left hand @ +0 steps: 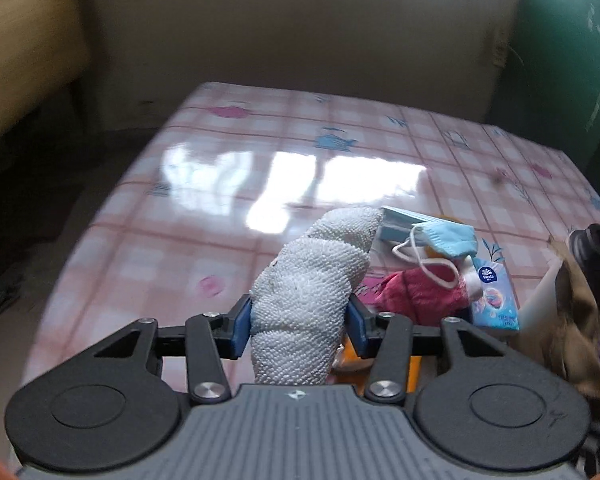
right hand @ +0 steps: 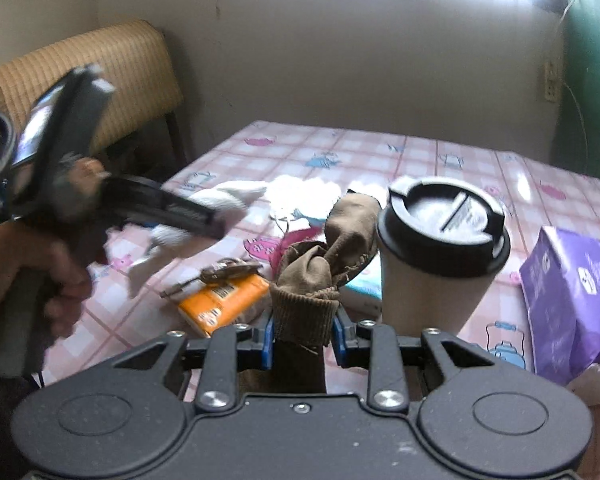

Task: Organize soft objects
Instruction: 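Close left gripper on white terry sock while right gripper grasps brown sock, then carry white sock in left tool and brown sock in right tool to box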

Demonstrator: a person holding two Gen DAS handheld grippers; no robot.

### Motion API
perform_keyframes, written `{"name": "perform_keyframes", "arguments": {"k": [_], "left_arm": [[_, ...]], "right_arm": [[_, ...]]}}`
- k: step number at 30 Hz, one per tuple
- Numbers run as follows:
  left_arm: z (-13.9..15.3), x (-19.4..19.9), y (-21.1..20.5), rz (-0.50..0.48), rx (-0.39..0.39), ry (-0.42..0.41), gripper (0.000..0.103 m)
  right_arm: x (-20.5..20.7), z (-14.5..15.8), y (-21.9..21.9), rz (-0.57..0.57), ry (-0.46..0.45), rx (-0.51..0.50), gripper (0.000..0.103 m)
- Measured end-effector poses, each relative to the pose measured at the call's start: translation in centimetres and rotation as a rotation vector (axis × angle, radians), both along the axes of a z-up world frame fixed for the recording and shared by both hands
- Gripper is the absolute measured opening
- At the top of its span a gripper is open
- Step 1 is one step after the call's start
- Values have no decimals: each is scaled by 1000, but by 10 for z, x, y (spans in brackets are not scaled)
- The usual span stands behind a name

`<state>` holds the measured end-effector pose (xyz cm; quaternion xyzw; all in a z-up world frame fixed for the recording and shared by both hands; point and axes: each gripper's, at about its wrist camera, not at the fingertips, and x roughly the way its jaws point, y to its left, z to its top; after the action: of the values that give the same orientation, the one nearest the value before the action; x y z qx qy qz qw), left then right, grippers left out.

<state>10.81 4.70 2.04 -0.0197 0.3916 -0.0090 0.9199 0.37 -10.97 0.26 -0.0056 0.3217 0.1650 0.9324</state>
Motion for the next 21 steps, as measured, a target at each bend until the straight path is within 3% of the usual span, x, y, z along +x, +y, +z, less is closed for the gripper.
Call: {"name": "perform_keyframes", "arguments": {"k": [5,21], "left_arm": [[19,-28,0,68,-34,-35,49],[58,-59,-36,83,-60,-110,49]], "right_arm": [[-2,15,4,30,-28,-10,34],[0,63,-17,72,-79,-18,34]]}}
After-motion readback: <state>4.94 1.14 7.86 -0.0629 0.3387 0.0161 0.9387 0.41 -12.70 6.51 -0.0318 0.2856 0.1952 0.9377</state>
